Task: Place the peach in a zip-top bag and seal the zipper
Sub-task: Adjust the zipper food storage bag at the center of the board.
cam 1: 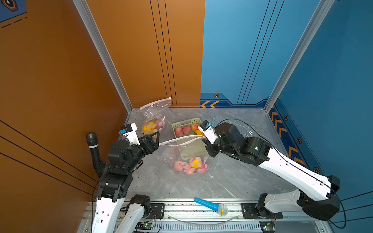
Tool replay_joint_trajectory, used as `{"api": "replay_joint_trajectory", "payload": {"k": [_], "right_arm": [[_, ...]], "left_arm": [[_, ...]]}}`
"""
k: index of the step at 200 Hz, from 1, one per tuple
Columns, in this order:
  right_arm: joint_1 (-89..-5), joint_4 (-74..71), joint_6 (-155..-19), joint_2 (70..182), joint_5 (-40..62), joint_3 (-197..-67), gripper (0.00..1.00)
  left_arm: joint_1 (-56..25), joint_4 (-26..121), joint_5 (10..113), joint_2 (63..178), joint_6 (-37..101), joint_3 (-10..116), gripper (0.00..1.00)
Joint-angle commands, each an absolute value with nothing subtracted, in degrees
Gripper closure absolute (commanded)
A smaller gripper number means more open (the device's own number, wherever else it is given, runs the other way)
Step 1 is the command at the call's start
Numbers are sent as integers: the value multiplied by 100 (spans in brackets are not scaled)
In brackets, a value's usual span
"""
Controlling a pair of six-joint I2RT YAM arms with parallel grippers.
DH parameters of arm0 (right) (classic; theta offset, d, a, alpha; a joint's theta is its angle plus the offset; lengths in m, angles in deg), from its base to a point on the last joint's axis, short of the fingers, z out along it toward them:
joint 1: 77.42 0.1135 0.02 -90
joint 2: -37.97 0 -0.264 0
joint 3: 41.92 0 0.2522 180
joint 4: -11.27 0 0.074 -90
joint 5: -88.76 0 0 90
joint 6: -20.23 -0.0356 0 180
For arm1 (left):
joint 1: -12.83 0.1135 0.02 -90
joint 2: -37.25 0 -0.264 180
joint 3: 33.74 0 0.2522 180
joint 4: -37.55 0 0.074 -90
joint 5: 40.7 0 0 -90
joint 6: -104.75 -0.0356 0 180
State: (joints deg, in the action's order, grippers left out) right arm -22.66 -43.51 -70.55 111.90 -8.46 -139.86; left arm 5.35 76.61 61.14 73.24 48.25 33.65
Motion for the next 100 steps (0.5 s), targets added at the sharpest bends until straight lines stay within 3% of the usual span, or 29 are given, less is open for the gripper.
{"api": "replay_joint_trajectory", "payload": {"k": [1, 55, 100], "right_arm": [[-2606, -4463, -6770, 10771, -600, -13662, 100], [-3672, -3939, -6787, 9992, 243, -12663, 100], [-4385, -3817, -6889, 9693, 586, -12281, 100]], "left_arm": [[576, 6688, 6717, 7265, 4356, 3057, 22], [370, 4093, 7552, 7134, 3774, 1831, 22], [-166, 3875, 8453, 7363, 2885, 1476, 24]]}}
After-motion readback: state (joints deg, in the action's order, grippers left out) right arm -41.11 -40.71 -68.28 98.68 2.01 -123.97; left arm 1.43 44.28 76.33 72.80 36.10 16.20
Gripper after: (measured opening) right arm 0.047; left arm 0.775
